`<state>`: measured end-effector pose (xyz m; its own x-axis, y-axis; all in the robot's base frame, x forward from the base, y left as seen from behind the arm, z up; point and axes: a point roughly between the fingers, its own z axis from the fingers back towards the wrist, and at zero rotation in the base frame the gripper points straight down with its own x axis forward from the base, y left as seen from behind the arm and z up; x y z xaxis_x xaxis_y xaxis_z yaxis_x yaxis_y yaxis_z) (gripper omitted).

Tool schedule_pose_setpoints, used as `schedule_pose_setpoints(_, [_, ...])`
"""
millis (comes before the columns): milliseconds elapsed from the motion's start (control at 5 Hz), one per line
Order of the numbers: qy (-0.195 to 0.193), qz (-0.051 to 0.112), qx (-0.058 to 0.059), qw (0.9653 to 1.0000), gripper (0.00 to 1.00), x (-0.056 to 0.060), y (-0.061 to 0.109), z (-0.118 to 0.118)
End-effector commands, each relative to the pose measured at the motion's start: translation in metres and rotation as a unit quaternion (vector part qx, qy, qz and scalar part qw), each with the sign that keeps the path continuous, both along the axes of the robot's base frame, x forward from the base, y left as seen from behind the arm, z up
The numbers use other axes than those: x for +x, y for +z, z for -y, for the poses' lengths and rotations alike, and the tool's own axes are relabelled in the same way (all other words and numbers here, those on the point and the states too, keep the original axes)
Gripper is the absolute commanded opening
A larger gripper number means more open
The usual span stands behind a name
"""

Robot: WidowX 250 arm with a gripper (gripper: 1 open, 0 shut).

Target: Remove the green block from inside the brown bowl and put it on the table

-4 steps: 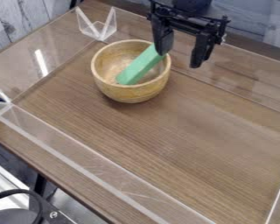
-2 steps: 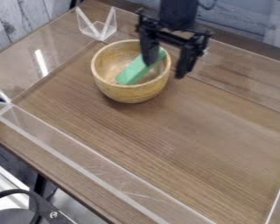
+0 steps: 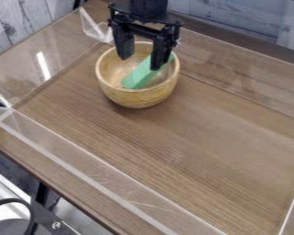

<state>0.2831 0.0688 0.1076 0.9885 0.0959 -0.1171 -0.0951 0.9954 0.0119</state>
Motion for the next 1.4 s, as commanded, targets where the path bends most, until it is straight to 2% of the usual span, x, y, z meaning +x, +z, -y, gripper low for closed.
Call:
schedule_pose_setpoints(0, [0.005,0.040,0.012,0.9991,1.00,0.021,0.011,-0.012])
schedule_pose_setpoints(400, [0.020,0.054,0.014,0.9982,1.00,0.033,0.001,-0.022])
schedule_pose_setpoints(1200, [0.031,0.070,0.010,0.9970,1.00,0.042,0.000,-0.023])
